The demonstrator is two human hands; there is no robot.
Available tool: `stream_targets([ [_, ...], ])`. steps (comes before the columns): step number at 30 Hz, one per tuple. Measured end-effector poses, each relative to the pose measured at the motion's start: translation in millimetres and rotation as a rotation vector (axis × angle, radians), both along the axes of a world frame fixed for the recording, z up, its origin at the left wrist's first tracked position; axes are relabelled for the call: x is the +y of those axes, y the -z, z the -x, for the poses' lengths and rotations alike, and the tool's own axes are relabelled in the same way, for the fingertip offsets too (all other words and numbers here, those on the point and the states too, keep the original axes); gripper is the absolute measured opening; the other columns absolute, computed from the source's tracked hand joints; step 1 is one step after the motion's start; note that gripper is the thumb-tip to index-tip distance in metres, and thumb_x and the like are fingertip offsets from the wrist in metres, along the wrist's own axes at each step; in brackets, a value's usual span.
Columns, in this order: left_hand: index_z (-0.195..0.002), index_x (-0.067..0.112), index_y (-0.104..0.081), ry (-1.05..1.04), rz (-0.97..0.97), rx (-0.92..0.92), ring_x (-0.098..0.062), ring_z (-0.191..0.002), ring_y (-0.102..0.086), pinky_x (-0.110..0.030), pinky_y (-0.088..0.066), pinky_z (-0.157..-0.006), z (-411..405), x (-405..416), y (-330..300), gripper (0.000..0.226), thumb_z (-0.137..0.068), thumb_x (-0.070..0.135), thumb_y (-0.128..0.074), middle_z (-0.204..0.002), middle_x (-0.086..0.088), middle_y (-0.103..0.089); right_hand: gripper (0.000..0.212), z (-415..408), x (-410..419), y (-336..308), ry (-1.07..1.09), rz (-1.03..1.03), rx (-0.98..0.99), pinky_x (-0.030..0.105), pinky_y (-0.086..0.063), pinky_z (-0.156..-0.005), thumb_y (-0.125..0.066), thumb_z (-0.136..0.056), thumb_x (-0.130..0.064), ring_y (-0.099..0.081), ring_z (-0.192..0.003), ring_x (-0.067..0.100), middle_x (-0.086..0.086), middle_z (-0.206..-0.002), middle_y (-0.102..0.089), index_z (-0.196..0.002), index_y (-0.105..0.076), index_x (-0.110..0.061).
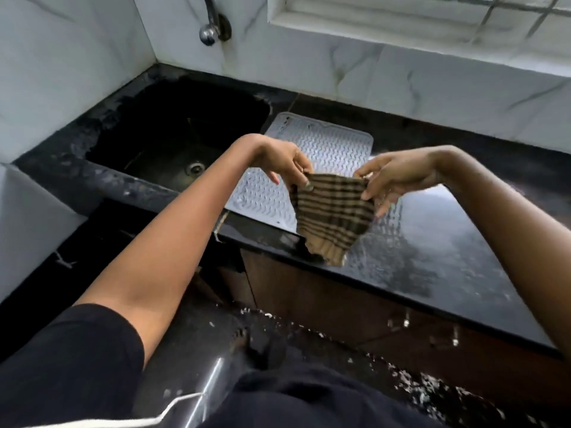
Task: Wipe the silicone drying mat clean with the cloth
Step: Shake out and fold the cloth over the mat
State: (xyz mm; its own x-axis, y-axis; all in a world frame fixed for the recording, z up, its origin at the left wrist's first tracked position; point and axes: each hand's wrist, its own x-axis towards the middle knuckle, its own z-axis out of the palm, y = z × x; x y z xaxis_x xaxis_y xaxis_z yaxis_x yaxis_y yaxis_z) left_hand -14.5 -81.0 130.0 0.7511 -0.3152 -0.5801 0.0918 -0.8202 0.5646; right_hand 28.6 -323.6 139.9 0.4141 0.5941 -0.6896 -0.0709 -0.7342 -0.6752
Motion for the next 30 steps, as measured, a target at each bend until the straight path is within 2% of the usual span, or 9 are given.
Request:
stream_targets([
  [3,-0.110,0.018,-0.065,0.024,0.011,0.096,-0.007,-0.089,-0.062,-0.029,-0.045,-0.082,21.2,-51.6,24.6,0.019,-0.093,0.025,-0.062,-0.095,0.009,-0.067,0.024,18.6,-53.3,32.4,0.021,0.004,0.159,0.034,-0.061,-0.064,-0.052,-0.090,0.005,-0.073,-0.077,0.025,0.019,-0.096,-0.072,-0.111,-0.059,-0.001],
  [5,-0.113,0.015,-0.063,-0.047,0.058,0.028,-0.011,-0.089,-0.059,-0.028,-0.043,-0.080,30.7,-85.5,48.3,0.021,-0.093,0.020,-0.062,-0.098,0.003,-0.066,0.025,27.2,-78.1,57.5,0.150,0.041,0.102,0.037,-0.062,-0.065,-0.050,-0.090,0.007,-0.071,-0.071,0.024,0.020,-0.094,-0.069,-0.113,-0.055,-0.003],
  [9,-0.143,0.019,-0.037,-0.091,-0.212,-0.342,-0.026,-0.132,-0.040,-0.038,-0.035,-0.108,51.6,-147.9,97.6,0.060,-0.090,0.029,-0.064,-0.147,-0.009,-0.038,0.039,47.8,-118.4,110.0,0.266,0.251,-0.539,0.043,-0.052,-0.079,-0.051,-0.086,0.002,-0.060,-0.093,0.034,0.023,-0.113,-0.056,-0.124,-0.045,-0.009],
  [12,-0.149,0.023,-0.027,0.057,-0.281,-0.516,-0.027,-0.145,-0.018,-0.045,-0.020,-0.118,68.6,-164.9,120.2,0.070,-0.089,0.036,-0.061,-0.158,-0.002,-0.016,0.043,78.4,-115.3,130.9,0.195,0.086,-0.948,0.041,-0.046,-0.094,-0.058,-0.078,-0.002,-0.054,-0.111,0.036,0.018,-0.123,-0.051,-0.120,-0.054,-0.010],
  [14,-0.152,0.017,-0.019,0.172,-0.336,-0.516,-0.026,-0.150,-0.006,-0.042,-0.010,-0.122,79.5,-168.3,136.6,0.070,-0.094,0.037,-0.052,-0.163,-0.003,-0.003,0.052,99.5,-104.2,147.4,0.048,-0.001,-0.987,0.041,-0.041,-0.104,-0.065,-0.079,-0.017,-0.048,-0.124,0.035,0.017,-0.137,-0.048,-0.129,-0.051,-0.011],
  [17,-0.154,0.011,-0.006,0.156,-0.363,-0.455,-0.026,-0.151,0.005,-0.041,-0.002,-0.123,95.5,-167.3,156.3,0.068,-0.100,0.040,-0.036,-0.163,-0.008,0.005,0.079,128.0,-95.1,177.5,-0.160,0.167,-0.998,0.043,-0.010,-0.120,-0.049,-0.090,-0.050,-0.009,-0.148,0.027,0.006,-0.161,-0.009,-0.151,-0.010,-0.018],
  [19,-0.154,0.012,-0.004,0.140,-0.346,-0.474,-0.026,-0.151,0.007,-0.040,0.001,-0.122,101.7,-168.6,163.5,0.069,-0.100,0.043,-0.033,-0.163,-0.009,0.004,0.078,134.7,-102.1,188.7,-0.168,0.218,-1.038,0.043,0.001,-0.120,-0.035,-0.093,-0.056,0.007,-0.148,0.021,-0.001,-0.161,0.005,-0.151,0.006,-0.023],
  [22,-0.154,0.011,-0.003,0.160,-0.343,-0.509,-0.027,-0.151,0.006,-0.040,0.001,-0.123,110.3,-176.1,170.4,0.074,-0.098,0.049,-0.034,-0.163,-0.011,0.003,0.079,140.0,-113.2,191.7,-0.194,0.253,-1.074,0.042,0.002,-0.119,-0.034,-0.092,-0.055,0.014,-0.145,0.017,-0.001,-0.161,0.007,-0.151,0.006,-0.021],
  [30,-0.155,0.015,-0.004,0.191,-0.331,-0.587,-0.024,-0.151,0.004,-0.038,-0.001,-0.123,121.6,-184.0,175.8,0.073,-0.098,0.047,-0.038,-0.163,-0.006,0.002,0.069,163.9,-116.9,196.0,-0.074,0.305,-1.244,0.049,-0.026,-0.116,-0.050,-0.088,-0.042,-0.028,-0.143,0.028,0.009,-0.153,-0.032,-0.146,-0.031,-0.010],
])
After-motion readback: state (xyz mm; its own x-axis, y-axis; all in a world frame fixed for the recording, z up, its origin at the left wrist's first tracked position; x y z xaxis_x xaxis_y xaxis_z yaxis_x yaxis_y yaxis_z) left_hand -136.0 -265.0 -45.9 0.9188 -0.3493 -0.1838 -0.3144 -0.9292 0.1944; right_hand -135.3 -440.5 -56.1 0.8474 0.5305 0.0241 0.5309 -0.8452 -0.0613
